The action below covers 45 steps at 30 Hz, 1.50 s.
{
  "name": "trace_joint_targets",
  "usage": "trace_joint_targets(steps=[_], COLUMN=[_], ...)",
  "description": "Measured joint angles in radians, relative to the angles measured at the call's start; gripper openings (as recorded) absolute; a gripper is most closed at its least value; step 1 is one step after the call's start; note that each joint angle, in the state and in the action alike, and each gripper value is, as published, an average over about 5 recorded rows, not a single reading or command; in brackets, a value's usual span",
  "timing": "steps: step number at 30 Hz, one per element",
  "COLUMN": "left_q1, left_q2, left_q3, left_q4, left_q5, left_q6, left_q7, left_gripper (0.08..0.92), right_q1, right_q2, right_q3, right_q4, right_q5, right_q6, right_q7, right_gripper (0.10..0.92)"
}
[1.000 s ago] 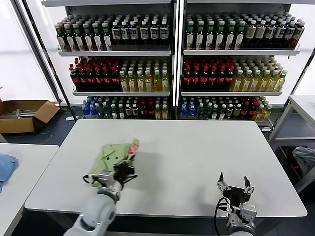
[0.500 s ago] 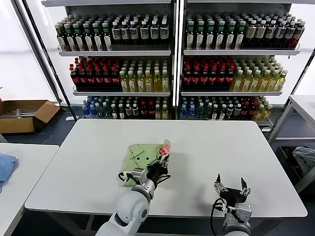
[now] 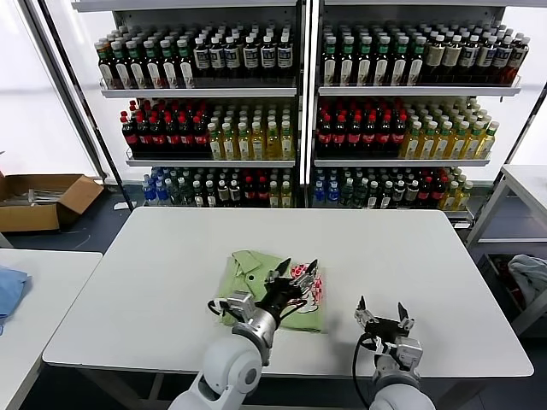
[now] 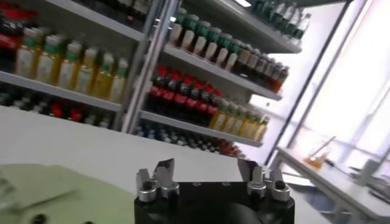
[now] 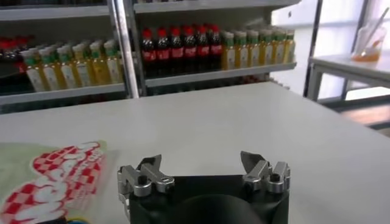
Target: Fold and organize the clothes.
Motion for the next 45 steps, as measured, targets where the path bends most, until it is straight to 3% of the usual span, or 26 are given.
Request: trace_joint_targets(steps=[4,12,23,30,41,45], left_q1=[0.023,0.085,0.15,0.172,0.19,0.198], left_q2=[0.035,0.085,0.106,0.108,0.098,0.091], left_q3=[-0.063,-0.194,-0.296,-0.312,-0.311,-0.308], left_q4=[-0.019,-0.058,-0.094,-0.098,-0.103,-0.111], left_q5=[0.04,0.089,0.109,0.112,0.117,0.119], left_q6=[0.018,0.035,0.045,0.048,0.052,0.052], left_q7=[-0.016,-0.032,-0.04,-0.041,-0.049,-0.051], left_gripper=[0.802,0.823,0.823,0.823,0.823,0.823], right_q1=[0.059,0.148,0.191,0.186,0.165,0.156], right_q2=[-0.005,0.011,0.047,0.059,0.035,0.01], right_q3=[-0.049,-0.148,-0.24,-0.246,-0.219,-0.196], right_q4=[-0.025,-0.098,-0.154,-0.165,-0.152,-0.137], right_q5=[0.064,0.123,0.131,0.13,0.112,0.094], right_q6=[-0.041,-0.087,-0.113,-0.112,-0.094,-0.089], right_q7=[0.017,0.042,0.076,0.108,0.127,0.121], right_gripper=[0.823,0.792,0.539,0.478,0.167,0.117])
